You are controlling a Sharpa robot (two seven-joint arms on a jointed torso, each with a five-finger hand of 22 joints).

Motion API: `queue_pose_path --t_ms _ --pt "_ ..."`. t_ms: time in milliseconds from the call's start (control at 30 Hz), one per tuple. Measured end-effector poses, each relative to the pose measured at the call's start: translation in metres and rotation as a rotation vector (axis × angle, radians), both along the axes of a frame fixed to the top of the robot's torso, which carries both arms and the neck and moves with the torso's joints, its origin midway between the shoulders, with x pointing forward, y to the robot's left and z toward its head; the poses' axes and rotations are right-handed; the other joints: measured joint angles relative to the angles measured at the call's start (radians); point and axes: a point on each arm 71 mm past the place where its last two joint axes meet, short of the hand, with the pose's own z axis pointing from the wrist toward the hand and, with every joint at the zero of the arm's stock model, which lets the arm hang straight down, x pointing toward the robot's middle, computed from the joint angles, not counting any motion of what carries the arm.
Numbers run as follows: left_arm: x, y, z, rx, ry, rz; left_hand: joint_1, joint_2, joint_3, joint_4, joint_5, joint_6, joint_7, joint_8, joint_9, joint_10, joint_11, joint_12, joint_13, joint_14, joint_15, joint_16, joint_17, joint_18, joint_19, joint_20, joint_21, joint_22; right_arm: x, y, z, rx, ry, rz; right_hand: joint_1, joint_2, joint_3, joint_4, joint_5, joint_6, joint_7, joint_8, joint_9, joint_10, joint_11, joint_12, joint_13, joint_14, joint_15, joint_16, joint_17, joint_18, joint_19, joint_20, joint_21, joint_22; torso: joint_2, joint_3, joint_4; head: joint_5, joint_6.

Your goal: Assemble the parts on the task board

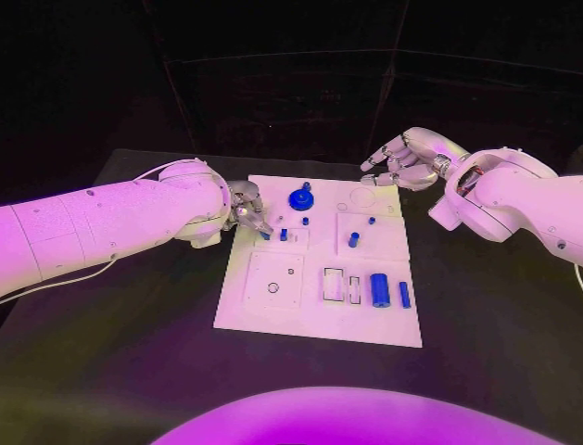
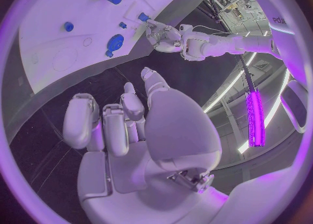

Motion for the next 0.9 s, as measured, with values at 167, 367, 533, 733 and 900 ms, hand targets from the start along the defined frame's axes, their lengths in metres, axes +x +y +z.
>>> queue_pose_path --t_ms 167,367,533,733,900 --pt "-0.0005 0.0005 -0.0005 0.008 0.007 -0.001 0.000 0.000 0.003 0.003 0.001 0.000 0.000 0.004 0.000 0.000 0.000 0.000 -0.001 0.000 0.000 0.000 0.000 0.000 0.000 0.000 0.000 0.001 0.0000 0.0000 0.0000 0.000 0.000 0.000 0.000 0.000 0.000 0.000 0.000 0.000 0.000 0.000 0.000 0.000 0.000 0.000 0.000 0.000 0.000 0.000 0.000 0.000 0.000 0.000 0.000 0.000 0.000 0.0003 0.0000 0.000 0.000" --pt "-0.0011 0.0004 -0.0006 0.013 0.012 -0.003 0.000 0.000 0.005 0.001 0.003 0.000 0.000 0.004 0.001 0.000 0.000 0.000 -0.004 0.000 0.000 0.000 0.000 0.000 0.000 0.000 0.000 0.001 0.0000 0.0000 0.0000 0.000 0.000 0.001 0.000 0.000 0.000 0.000 0.000 0.000 0.000 0.000 0.000 0.000 0.000 0.000 0.000 0.000 0.000 0.000 0.000 0.000 0.000 0.000 0.000 0.000 0.000 0.0002 0.0001 0.000 0.001" --pt "-0.0014 0.0000 -0.0002 0.017 0.015 -0.006 0.000 0.000 0.005 0.001 0.003 0.001 -0.001 0.004 0.001 0.001 -0.001 0.000 -0.006 0.000 0.000 0.000 0.000 0.000 0.000 0.000 0.000 0.001 0.0001 0.0000 -0.0001 0.000 0.000 0.001 0.000 0.000 0.000 0.000 0.000 0.000 0.000 0.000 0.000 0.000 0.000 0.000 0.000 0.000 0.000 0.000 0.000 0.000 0.000 0.000 0.000 0.000 0.000 0.0000 0.0002 0.000 0.000" --pt "-0.0007 -0.0014 -0.0004 0.019 0.016 -0.008 -0.034 -0.008 0.034 -0.012 0.017 0.009 -0.007 0.013 0.002 0.009 -0.006 -0.007 -0.016 0.000 0.000 0.000 0.000 0.000 0.000 0.000 0.005 0.006 0.0002 0.0003 -0.0001 0.000 0.000 0.001 0.000 0.000 0.000 0.000 0.000 0.000 0.000 0.000 0.000 0.000 0.000 0.000 0.000 0.000 0.000 0.000 0.000 0.000 0.000 0.000 0.000 0.000 0.000 0.0001 0.0008 -0.001 0.000" --pt "0.0013 -0.0032 -0.0011 0.023 0.015 -0.005 -0.077 -0.023 0.074 -0.051 0.017 0.015 -0.018 0.020 0.004 0.013 -0.010 -0.010 -0.022 0.000 0.000 0.000 0.000 0.000 0.003 -0.004 0.006 0.011 0.0001 0.0003 0.0000 0.000 0.000 0.001 0.000 0.000 0.000 0.000 0.006 0.000 0.000 0.000 0.000 0.000 0.000 0.000 0.000 0.000 0.000 -0.004 0.000 0.000 0.000 0.000 -0.004 -0.003 0.000 0.0004 0.0008 -0.001 -0.002"
